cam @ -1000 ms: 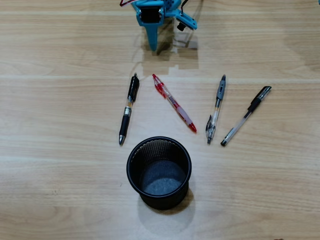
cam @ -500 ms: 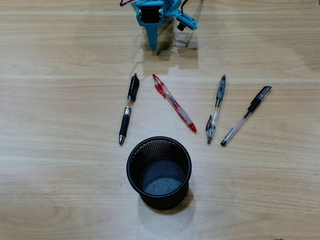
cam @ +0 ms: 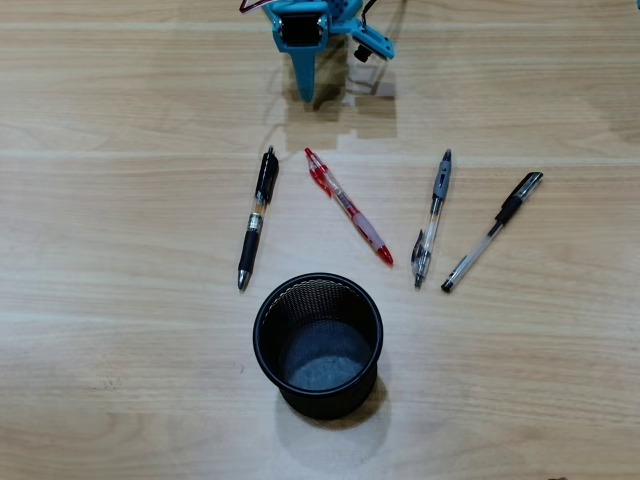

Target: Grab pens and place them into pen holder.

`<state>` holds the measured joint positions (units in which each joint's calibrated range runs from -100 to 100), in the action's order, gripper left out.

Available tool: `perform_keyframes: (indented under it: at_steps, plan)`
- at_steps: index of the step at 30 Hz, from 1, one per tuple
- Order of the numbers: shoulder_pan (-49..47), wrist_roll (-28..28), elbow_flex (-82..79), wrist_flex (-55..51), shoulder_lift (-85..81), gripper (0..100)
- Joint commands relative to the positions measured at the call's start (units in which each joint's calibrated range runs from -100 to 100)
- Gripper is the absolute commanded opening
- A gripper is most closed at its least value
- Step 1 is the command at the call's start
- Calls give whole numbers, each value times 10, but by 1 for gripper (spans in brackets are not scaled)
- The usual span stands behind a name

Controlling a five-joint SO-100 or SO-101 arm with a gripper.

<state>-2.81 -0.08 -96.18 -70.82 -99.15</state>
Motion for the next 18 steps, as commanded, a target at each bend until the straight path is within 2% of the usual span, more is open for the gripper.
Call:
perform_keyframes:
  at_steps: [1, 12, 18]
  plan:
    - [7, 2, 27, -7, -3, 2]
    - [8, 1, 32, -1, 6, 2]
    - [8, 1, 111, -1, 50, 2]
